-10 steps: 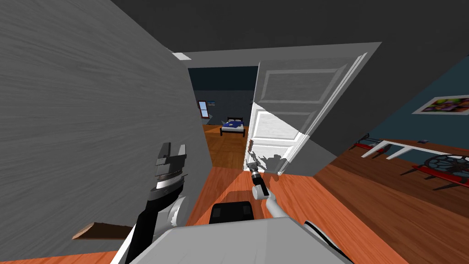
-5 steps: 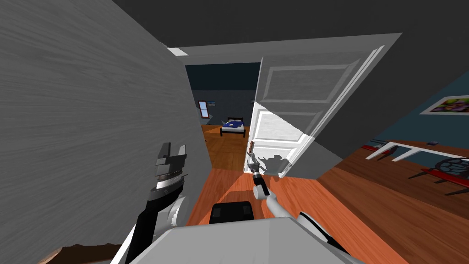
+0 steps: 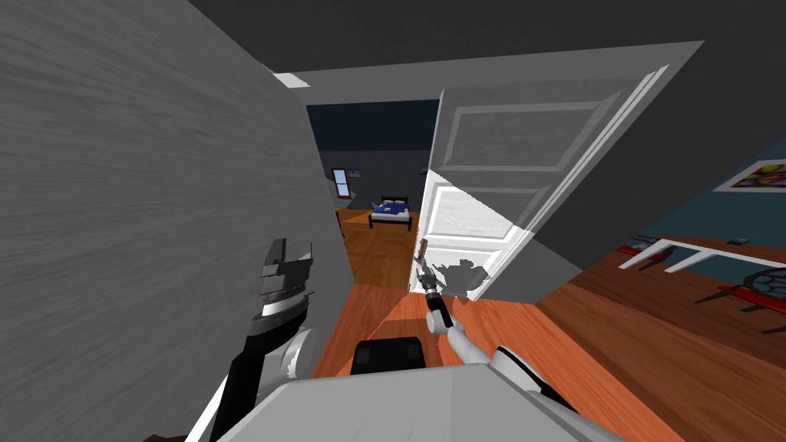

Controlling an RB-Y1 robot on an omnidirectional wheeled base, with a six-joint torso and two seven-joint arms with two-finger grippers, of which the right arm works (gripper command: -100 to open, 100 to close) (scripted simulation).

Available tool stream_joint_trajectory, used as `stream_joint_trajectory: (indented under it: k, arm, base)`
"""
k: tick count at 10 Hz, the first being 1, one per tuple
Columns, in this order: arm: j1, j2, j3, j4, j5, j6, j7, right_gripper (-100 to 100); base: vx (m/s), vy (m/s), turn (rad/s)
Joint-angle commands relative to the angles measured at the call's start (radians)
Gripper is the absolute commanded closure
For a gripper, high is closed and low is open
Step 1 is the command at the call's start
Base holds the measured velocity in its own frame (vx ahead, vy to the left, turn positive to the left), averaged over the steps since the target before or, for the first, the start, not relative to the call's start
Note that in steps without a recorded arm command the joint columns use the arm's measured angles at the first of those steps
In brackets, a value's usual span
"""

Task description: Pull the door open

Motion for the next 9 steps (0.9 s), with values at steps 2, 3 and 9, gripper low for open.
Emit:
stream_joint_trajectory:
  k: [2, 3, 9]
  arm:
    - [-0.015, -0.007, 0.009, 0.038, -0.026, -0.008, -0.037, -100]
    - [-0.023, -0.009, 0.013, 0.059, -0.035, -0.014, -0.052, -100]
    - [-0.068, -0.018, 0.034, 0.169, -0.083, -0.044, -0.133, -100]
  base:
    - [0.090, -0.004, 0.009]
    - [0.061, -0.001, 0.004]
    - [0.062, -0.008, 0.006]
